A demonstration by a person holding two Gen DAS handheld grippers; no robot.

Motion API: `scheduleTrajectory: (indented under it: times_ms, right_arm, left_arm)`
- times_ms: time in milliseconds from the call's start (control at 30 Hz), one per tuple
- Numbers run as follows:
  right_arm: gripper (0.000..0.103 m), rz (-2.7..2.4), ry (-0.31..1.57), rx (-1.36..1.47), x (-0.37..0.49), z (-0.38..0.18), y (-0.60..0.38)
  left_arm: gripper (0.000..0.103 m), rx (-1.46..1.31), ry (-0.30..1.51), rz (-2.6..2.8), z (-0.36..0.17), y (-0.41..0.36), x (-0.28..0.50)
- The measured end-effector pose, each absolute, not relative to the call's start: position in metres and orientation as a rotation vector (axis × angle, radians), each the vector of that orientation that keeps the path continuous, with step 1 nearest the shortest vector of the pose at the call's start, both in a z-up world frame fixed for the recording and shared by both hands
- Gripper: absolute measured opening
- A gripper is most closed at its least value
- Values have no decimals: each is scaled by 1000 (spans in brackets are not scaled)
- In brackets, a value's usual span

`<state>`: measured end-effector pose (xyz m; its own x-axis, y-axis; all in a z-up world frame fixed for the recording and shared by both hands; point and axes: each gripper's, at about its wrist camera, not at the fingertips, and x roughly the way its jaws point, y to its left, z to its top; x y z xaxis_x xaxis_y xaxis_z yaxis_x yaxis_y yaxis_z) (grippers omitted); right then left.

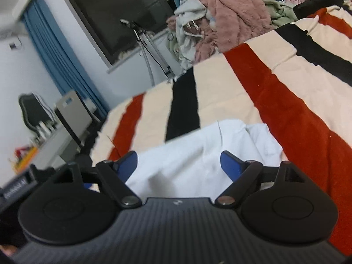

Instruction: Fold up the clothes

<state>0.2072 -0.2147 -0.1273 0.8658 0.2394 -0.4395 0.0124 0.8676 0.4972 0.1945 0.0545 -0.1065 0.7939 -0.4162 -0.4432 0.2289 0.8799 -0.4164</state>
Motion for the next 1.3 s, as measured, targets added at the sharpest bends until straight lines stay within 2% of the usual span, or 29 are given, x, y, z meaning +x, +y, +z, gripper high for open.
scheduleTrajectory:
  times_ms: [67, 133, 400, 667, 833, 1000, 1100, 1200, 1300]
  right_arm:
    - [63, 96, 543, 462, 214, -130, -212]
    - [60, 60, 569, 423, 224, -134, -211]
    - [60, 48, 652, 282, 246, -149, -196]
    - [61, 120, 636, 193, 173, -115, -190]
    - [60, 106, 688, 203, 146, -134, -191]
    - [59, 96, 679, 240, 143, -140, -195]
    - [59, 84, 679, 248, 139, -139, -195]
    - [59, 75, 677, 252, 136, -138, -194]
    - [59, 72, 679, 269, 136, -137, -196]
  left_arm:
    - [78, -304, 589, -323, -119, 49, 201]
    - [75, -285, 635, -297, -129, 45, 209]
    - [76, -195, 634, -308, -135, 34, 200]
    - [77, -123, 621, -359, -116, 31, 135]
    - [78, -177, 673, -337, -134, 34, 123]
    - [81, -268, 687, -325, -127, 43, 115]
    - [82, -382, 682, -353, -113, 56, 98]
    - [87, -515, 729, -335, -125, 64, 99]
    - [88, -649, 777, -312, -138, 72, 101]
